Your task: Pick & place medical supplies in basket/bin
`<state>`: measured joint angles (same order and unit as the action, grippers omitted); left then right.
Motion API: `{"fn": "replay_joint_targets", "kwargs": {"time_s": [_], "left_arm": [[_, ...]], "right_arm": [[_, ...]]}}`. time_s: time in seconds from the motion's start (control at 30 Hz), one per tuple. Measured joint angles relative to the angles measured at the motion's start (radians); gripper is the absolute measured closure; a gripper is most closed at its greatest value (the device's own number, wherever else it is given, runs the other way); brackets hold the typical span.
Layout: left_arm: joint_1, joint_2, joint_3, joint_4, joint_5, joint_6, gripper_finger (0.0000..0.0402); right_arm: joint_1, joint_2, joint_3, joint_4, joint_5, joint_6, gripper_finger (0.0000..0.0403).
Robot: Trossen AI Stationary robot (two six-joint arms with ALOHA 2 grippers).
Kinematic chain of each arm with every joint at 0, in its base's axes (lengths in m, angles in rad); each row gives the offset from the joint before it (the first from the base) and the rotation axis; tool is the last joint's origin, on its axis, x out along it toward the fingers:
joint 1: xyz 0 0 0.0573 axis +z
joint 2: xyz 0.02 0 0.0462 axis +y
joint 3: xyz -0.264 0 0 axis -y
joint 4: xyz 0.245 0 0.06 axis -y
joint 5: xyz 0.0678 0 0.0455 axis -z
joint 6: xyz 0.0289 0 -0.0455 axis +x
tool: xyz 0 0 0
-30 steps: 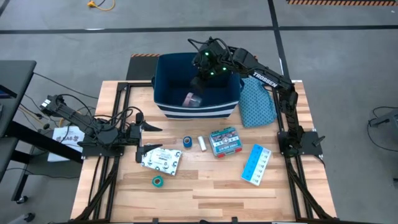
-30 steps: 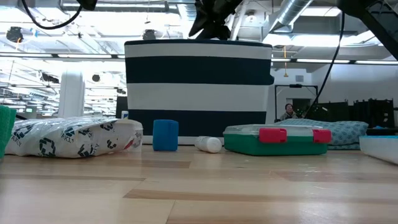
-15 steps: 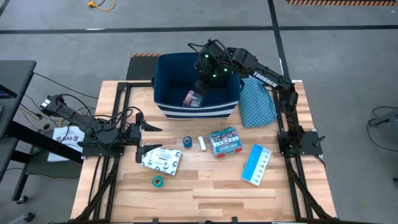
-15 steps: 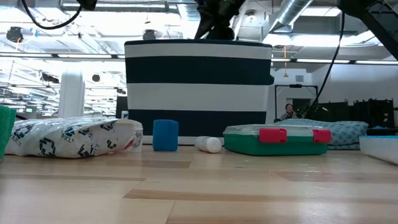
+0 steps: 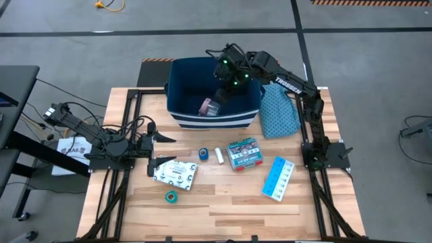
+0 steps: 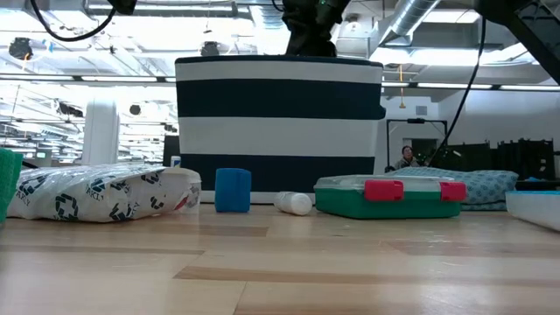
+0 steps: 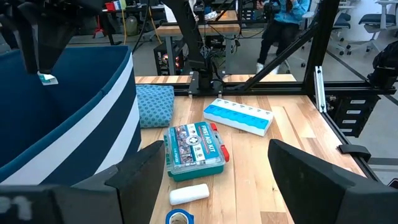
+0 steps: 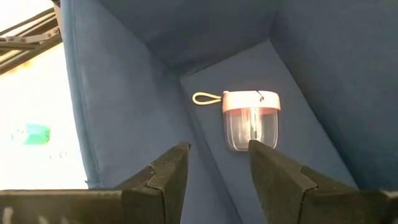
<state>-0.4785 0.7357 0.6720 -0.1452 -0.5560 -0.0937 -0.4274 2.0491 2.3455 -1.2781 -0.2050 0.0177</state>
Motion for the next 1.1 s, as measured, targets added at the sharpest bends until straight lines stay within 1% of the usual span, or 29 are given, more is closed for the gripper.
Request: {"fn": "replay_joint_targets", "kwargs": {"time_s": [0.3, 0.5, 0.67, 0.8, 0.93, 1.1], "left_arm": [[0.000, 0.000, 0.000, 0.000, 0.000, -0.009, 0.0126], [0.000, 0.000, 0.000, 0.000, 0.000, -0.009, 0.0126], [0.000, 0.000, 0.000, 0.000, 0.000, -0.009, 0.0126], [0.000, 0.000, 0.000, 0.000, 0.000, -0.009, 0.0126], [0.000, 0.000, 0.000, 0.000, 0.000, -0.009, 0.0126], [0.000, 0.000, 0.000, 0.000, 0.000, -0.008, 0.0126]], "right_arm": [[0.000, -0.001, 0.000, 0.005, 0.000, 0.000, 0.0243], [0.000, -0.004, 0.008, 0.045, -0.002, -0.003, 0.0245], [0.000, -0.056, 0.009, 0.112, -0.003, -0.018, 0.0241], [0.005, -0.116, 0.009, 0.134, -0.003, -0.026, 0.0239], [0.025, -0.190, 0.009, 0.128, -0.006, -0.029, 0.0240], [0.080, -0.280, 0.010, 0.080, -0.007, -0.028, 0.0241]]}}
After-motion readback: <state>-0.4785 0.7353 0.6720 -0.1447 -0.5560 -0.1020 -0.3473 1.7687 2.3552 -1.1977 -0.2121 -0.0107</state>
